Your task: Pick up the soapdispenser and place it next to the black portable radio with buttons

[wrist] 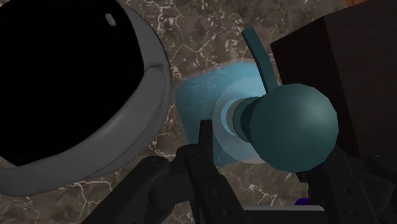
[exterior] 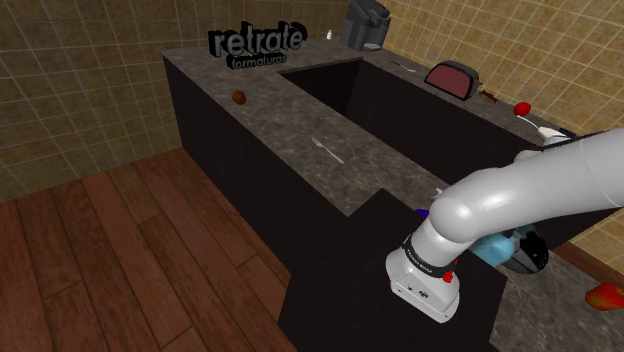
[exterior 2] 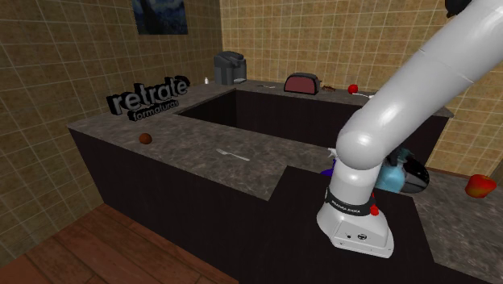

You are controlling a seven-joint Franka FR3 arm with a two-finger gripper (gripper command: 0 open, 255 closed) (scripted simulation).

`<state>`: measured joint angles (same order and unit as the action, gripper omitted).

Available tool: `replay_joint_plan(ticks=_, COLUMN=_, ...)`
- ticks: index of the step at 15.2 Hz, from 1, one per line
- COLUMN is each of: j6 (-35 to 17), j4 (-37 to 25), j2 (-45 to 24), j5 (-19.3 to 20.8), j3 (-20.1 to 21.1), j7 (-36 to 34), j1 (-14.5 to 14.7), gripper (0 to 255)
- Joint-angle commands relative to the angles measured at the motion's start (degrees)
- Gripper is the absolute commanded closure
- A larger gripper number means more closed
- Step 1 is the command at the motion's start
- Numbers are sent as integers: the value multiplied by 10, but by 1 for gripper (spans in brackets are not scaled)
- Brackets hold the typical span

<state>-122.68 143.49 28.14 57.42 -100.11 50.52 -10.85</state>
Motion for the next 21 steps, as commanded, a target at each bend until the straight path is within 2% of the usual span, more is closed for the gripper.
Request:
replay_joint_plan(ticks=1, j6=-6, j4=-2, j2=6, j5=14, j3=-27, j7=-10, j1=22, gripper=255)
replay_joint_plan(ticks=3, j6=-13, j4=-5, j2=19, j5=36, j3=-64, j7=-26, j1=54, gripper=255)
replay_joint_plan(ticks=11, j6=-13, j4=-5, j2=20, j5=37, j3=-64, j7=-26, j1=53, gripper=255)
replay_joint_plan(ticks=12, j6=-13, j4=-5, j2=20, j5=37, j3=-64, j7=-26, j1=53, gripper=0)
replay_joint_plan(ticks=17, j6=-13, j4=-5, j2=20, j5=36, j3=-64, j7=-26, j1=53, gripper=0)
replay_joint_plan(ticks=21, j6=24, j4=-11, j2=-14, j5=-45, j3=61, j7=15, j1=-27, gripper=0)
